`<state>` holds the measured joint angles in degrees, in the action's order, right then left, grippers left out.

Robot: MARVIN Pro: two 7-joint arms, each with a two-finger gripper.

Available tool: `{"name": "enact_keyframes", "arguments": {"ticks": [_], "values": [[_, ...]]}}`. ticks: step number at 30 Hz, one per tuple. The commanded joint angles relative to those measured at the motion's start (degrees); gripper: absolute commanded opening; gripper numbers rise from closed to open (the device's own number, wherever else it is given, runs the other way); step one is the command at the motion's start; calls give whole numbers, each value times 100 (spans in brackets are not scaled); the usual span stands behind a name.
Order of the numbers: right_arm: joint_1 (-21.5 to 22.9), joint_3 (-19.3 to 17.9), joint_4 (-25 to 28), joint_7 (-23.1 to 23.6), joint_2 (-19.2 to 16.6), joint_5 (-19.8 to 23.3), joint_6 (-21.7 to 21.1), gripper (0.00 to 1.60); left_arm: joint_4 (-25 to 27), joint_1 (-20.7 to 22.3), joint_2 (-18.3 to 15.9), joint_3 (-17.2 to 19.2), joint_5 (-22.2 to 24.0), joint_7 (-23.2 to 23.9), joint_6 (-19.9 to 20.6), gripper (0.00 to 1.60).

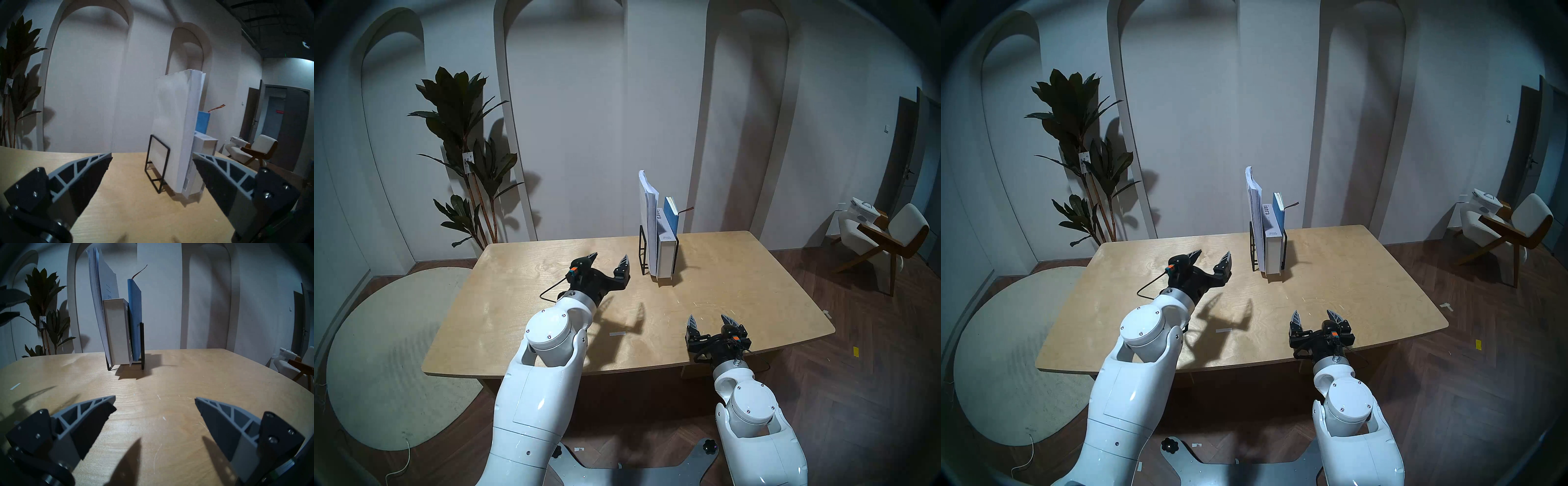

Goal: Stack the books into one stack

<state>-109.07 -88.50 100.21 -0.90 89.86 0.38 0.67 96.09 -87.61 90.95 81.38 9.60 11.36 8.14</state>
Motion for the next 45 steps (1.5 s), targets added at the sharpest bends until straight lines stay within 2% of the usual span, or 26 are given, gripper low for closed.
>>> {"name": "enact_keyframes", "arguments": {"ticks": [1, 4, 7, 8, 9, 10, 11, 24, 31, 34, 37, 42, 45], "values": [[28, 12, 123, 2, 6, -2, 28, 160, -188, 659, 170, -208, 274, 15, 204, 160], [29, 12, 121, 2, 6, -2, 28, 160, -469, 893, 257, -274, 537, -39, 360, 160], [30, 12, 119, 3, 6, -2, 29, 160, -510, 933, 276, -335, 577, -83, 387, 160], [30, 12, 118, 3, 6, -2, 29, 160, -639, 1067, 327, -351, 594, -94, 415, 160], [31, 12, 117, 3, 6, -2, 29, 160, -566, 991, 302, -401, 564, -153, 356, 160], [31, 12, 116, 3, 6, -2, 29, 160, -719, 1161, 368, -417, 527, -189, 366, 160], [33, 12, 114, 3, 6, -2, 29, 160, -598, 1062, 334, -473, 458, -257, 280, 160], [37, 11, 107, 3, 6, -2, 30, 160, -1064, 1727, 684, -722, 238, -777, 100, 160], [38, 11, 104, 3, 6, -1, 31, 160, -1560, 2135, 972, -795, -254, -1174, -52, 160], [37, 11, 106, 3, 6, -1, 31, 160, -1786, 2276, 1082, -824, -328, -1264, -40, 160], [36, 12, 109, 3, 6, -1, 31, 160, -2020, 2432, 1205, -816, -384, -1237, -134, 160], [31, 12, 118, 3, 6, -2, 31, 160, -2366, 2669, 1184, -790, -87, -703, -110, 160], [26, 12, 126, 3, 6, -2, 29, 160, -2619, 2802, 1178, -807, -98, -531, -216, 160]]}}
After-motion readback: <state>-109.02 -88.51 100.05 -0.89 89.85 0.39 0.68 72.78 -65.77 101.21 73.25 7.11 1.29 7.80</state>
